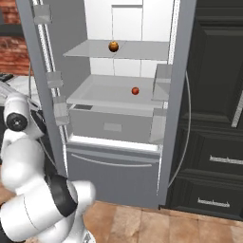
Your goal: Retrieve the orange and apple from the fridge and place them into the bowl on the dining table.
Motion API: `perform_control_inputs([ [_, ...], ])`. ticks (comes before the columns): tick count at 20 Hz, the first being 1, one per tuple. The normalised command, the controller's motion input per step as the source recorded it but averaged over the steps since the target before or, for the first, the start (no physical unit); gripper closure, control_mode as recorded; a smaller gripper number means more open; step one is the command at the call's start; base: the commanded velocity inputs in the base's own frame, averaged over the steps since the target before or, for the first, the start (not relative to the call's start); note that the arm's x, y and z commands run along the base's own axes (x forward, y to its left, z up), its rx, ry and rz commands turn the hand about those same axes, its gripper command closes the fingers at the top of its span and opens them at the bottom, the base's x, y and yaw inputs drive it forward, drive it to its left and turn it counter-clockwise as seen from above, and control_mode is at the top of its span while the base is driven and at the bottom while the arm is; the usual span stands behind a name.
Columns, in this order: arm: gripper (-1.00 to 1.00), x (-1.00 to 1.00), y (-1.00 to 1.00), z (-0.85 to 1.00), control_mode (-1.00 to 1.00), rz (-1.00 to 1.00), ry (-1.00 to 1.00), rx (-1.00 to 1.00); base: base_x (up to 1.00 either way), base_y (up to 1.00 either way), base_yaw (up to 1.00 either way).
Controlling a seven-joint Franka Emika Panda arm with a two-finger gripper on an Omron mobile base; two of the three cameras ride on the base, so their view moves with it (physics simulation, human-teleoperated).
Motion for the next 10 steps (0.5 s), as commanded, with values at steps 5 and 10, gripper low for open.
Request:
perform_control_inputs([
  [5,-1.0,-0.7,0.0,1.0,-1.0,0.04,0.0,-0.01,0.0,0.0,0.0],
  [10,-1.0,-0.34,0.0,1.0,-1.0,0.0,0.15,-0.08,0.0,0.0,0.0],
])
